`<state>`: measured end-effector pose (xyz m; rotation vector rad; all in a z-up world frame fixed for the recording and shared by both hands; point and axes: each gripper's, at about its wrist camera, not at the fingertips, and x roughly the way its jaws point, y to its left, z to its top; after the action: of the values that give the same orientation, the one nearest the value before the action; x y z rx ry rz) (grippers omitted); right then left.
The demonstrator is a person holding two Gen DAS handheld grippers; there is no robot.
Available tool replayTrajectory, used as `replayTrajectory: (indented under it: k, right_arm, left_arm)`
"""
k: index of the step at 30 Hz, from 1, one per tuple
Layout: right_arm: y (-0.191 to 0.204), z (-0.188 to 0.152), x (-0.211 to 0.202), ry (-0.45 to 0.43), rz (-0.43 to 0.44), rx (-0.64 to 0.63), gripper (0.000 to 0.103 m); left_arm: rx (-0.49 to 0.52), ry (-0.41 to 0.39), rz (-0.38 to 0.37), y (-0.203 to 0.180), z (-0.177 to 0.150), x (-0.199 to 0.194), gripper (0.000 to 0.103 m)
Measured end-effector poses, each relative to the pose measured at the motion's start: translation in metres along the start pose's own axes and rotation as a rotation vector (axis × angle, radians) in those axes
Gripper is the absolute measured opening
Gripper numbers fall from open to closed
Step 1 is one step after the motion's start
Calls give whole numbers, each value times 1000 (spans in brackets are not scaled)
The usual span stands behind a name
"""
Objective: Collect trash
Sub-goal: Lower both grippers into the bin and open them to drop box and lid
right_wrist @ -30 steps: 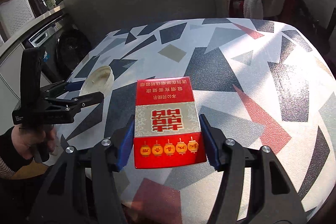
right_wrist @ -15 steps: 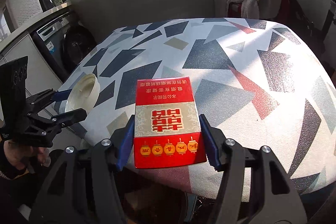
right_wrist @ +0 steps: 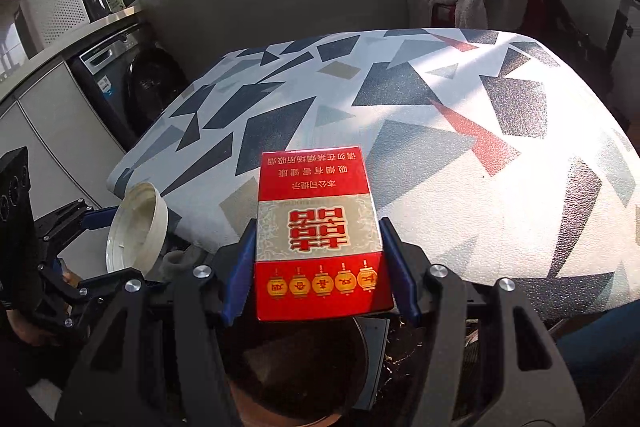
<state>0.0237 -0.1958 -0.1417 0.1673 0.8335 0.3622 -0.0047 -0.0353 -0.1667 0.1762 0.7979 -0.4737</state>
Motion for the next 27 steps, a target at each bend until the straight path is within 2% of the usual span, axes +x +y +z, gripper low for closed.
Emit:
replayTrajectory:
  k: [6,7,8,11,18,22,27]
  right_arm:
    - [4,-19,4,28,5,11,59]
    - [5,-22,5,32,5,7,59]
    - [7,-24,6,36,5,3,59]
    - [13,-29,8,45,9,-11,59]
    - [29,-52,26,116,41,-41,59]
    - [47,-69,44,190,52,-100,59]
    - [59,-76,50,219,46,-160,59]
  left_arm:
    - [6,30,-30,-8,-19,1,86]
    - [5,34,-42,-8,-21,1,89]
    - [2,37,-56,-8,-23,1,95]
    - [-15,26,-64,-7,-27,-1,97]
    - [-107,-28,27,11,-31,-13,97]
    - [-155,-56,58,23,-34,-19,97]
    - [-193,-74,79,32,-35,-20,97]
